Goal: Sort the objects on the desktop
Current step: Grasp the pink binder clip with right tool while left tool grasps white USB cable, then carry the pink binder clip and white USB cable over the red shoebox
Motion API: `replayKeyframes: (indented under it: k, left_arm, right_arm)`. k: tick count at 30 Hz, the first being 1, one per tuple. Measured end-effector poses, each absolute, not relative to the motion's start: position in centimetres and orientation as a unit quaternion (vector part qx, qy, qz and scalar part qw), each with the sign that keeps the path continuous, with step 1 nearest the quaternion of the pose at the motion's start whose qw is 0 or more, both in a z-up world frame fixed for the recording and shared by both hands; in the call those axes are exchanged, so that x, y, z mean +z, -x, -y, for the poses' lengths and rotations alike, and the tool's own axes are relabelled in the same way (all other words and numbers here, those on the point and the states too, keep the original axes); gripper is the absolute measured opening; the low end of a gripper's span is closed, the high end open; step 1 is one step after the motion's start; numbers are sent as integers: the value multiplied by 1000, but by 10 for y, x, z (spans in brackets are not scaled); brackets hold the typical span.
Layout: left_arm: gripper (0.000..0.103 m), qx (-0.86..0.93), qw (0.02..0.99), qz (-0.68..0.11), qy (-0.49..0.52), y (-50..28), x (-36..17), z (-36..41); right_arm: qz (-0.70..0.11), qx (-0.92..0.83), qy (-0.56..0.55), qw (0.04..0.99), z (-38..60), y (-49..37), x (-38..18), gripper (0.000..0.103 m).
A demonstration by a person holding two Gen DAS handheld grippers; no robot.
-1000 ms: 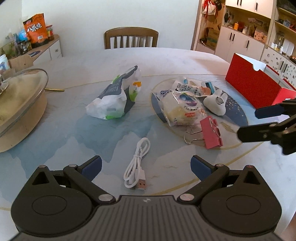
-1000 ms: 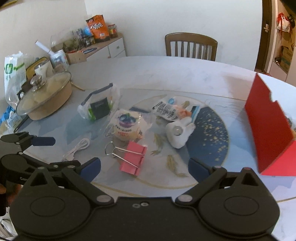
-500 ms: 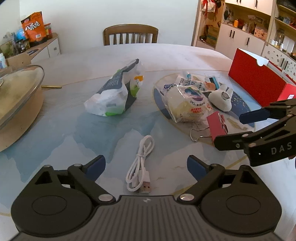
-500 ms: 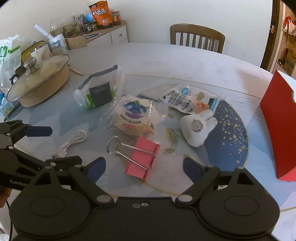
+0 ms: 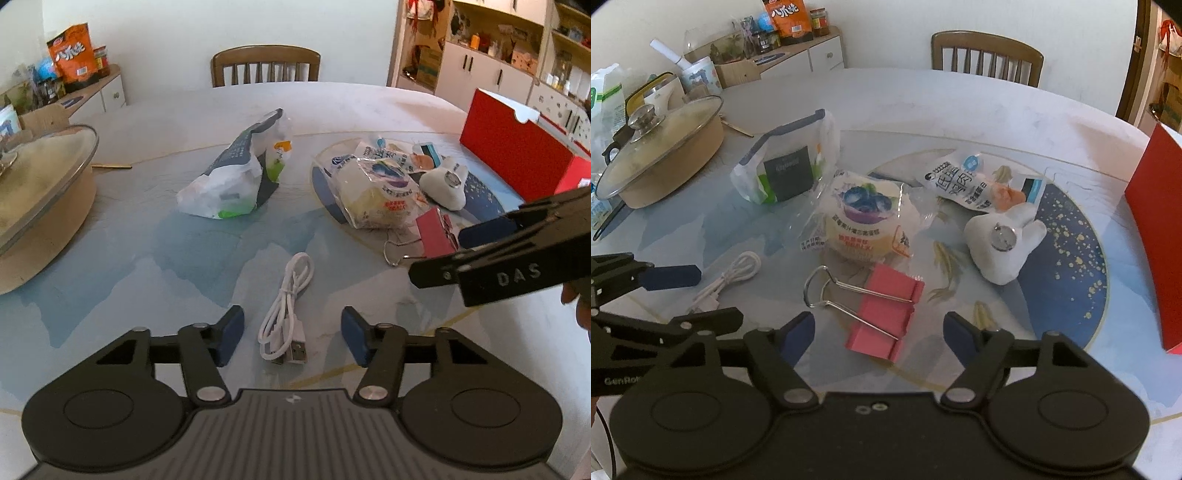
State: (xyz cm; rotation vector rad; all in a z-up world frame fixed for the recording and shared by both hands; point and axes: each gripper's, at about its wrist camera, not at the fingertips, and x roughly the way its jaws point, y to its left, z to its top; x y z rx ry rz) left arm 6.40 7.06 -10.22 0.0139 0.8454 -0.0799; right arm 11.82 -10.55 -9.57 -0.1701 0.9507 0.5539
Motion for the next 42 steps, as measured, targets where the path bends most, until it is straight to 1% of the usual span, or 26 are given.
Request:
replayKeyframes:
  k: [2, 5, 7, 8, 10, 12, 13, 16, 23, 28, 42]
  left_arm:
    - [50, -40, 911, -411, -17, -63, -102, -68]
    - [40, -38, 911, -411, -19, -64, -101, -67]
    - [34, -35, 910, -412, -18, -64, -101, -68]
    - [31, -36, 910, -413, -18, -64, -101, -68]
    - [29, -36, 909, -414, -19, -64, -100, -68]
    - [25, -32, 910, -414, -18, -64, -100, -68]
    - [25, -31, 910, -414, -16, -64, -100, -68]
    - [23, -26, 910, -415, -12, -63, -100, -68]
    - [20, -22, 907, -420, 12, -60, -99, -69]
    - [20, -25, 904, -426, 29, -56, -97, -69]
    - [19, -26, 897, -439, 51, -45, -92, -58]
  right_arm:
    - [-454, 262, 82, 848, 104, -119, -98, 74]
    - [-452, 261, 87, 848, 102, -120, -98, 71]
    - [-452, 262, 89, 848, 100, -121, -98, 64]
    - [-451, 262, 91, 848, 99, -121, -97, 62]
    - [-451, 262, 95, 848, 98, -122, -97, 53]
    - [-451, 261, 98, 848, 97, -122, -96, 49]
    - [-451, 260, 99, 848, 97, -122, -96, 42]
    - [-452, 257, 101, 848, 99, -123, -95, 36]
    - [-459, 254, 90, 846, 109, -120, -93, 35]
    - [-461, 257, 85, 846, 118, -112, -89, 32]
    - [-477, 252, 48, 841, 161, -90, -79, 30]
